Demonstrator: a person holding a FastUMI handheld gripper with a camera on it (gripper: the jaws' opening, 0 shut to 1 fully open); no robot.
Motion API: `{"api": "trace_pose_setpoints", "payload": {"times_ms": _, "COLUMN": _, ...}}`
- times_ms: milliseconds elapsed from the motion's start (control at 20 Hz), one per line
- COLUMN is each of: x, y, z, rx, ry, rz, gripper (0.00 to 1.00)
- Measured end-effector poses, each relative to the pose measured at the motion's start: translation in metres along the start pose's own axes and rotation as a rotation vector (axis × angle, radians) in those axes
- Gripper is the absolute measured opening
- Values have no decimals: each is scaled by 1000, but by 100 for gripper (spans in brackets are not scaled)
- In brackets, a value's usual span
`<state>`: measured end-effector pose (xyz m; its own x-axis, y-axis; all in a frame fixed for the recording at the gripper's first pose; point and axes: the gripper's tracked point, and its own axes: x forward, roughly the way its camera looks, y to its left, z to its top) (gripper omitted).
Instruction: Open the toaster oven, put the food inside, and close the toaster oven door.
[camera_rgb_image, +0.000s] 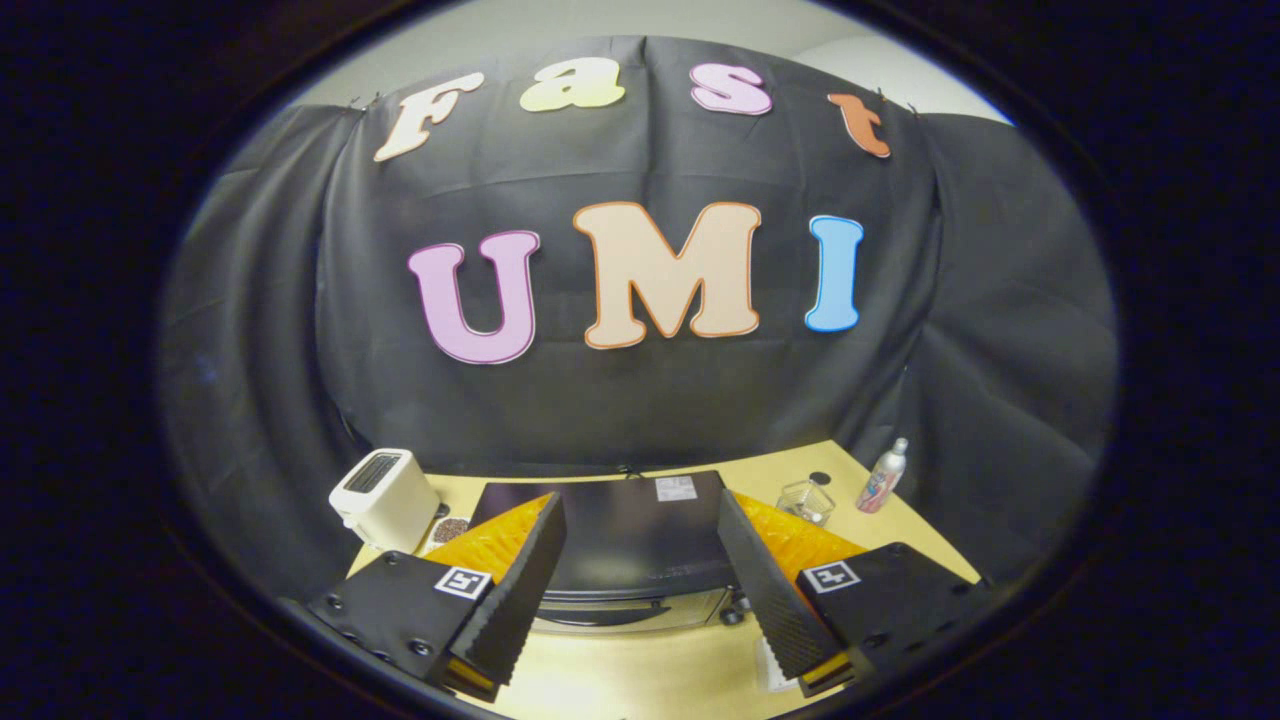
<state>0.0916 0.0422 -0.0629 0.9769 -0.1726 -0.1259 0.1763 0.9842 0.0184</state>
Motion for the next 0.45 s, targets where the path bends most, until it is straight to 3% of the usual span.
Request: {"api": "trace_pose_setpoints", "payload": {"times_ms": 450, "x": -25, "y": -39, "z": 10, "rx": -6, "ry": -35, "rz": 66, "gripper": 97}}
